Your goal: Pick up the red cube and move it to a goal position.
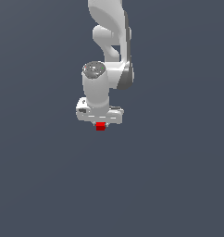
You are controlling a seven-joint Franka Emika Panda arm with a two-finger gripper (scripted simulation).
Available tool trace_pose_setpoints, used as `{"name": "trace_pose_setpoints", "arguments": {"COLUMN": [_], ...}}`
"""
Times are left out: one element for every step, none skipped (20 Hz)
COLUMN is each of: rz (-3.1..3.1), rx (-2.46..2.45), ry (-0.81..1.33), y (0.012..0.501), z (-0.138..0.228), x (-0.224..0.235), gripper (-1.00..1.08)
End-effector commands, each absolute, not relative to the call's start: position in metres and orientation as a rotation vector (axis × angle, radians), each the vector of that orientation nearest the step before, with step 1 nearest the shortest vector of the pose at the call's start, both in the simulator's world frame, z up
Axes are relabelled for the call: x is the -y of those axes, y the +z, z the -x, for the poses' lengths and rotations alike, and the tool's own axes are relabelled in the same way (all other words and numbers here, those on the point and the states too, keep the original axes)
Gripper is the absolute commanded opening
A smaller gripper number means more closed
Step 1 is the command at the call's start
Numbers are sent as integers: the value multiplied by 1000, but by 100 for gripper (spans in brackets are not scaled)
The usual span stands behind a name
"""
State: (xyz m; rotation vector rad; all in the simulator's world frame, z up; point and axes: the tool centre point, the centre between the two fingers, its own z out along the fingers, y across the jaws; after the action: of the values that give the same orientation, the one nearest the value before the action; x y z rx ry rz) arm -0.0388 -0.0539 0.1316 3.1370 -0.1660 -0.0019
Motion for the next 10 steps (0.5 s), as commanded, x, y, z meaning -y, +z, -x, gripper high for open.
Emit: {"name": "trace_pose_setpoints", "arguments": {"rz": [-3137, -3137, -3137, -3137, -3137, -3137, -3137, -3137, -3137, -3137], "rx": [166, 167, 167, 167, 167, 167, 167, 167, 167, 167], "ry": [0, 0, 0, 0, 0, 0, 0, 0, 0, 0], "y": [160, 171, 183, 194, 204, 215, 225, 234, 243, 252], "z": [38, 37, 37, 36, 36, 35, 34, 34, 33, 33], "x": [59, 61, 63, 65, 67, 69, 71, 72, 74, 75], "gripper": [-100, -100, -100, -100, -100, -100, -100, -100, -100, -100]}}
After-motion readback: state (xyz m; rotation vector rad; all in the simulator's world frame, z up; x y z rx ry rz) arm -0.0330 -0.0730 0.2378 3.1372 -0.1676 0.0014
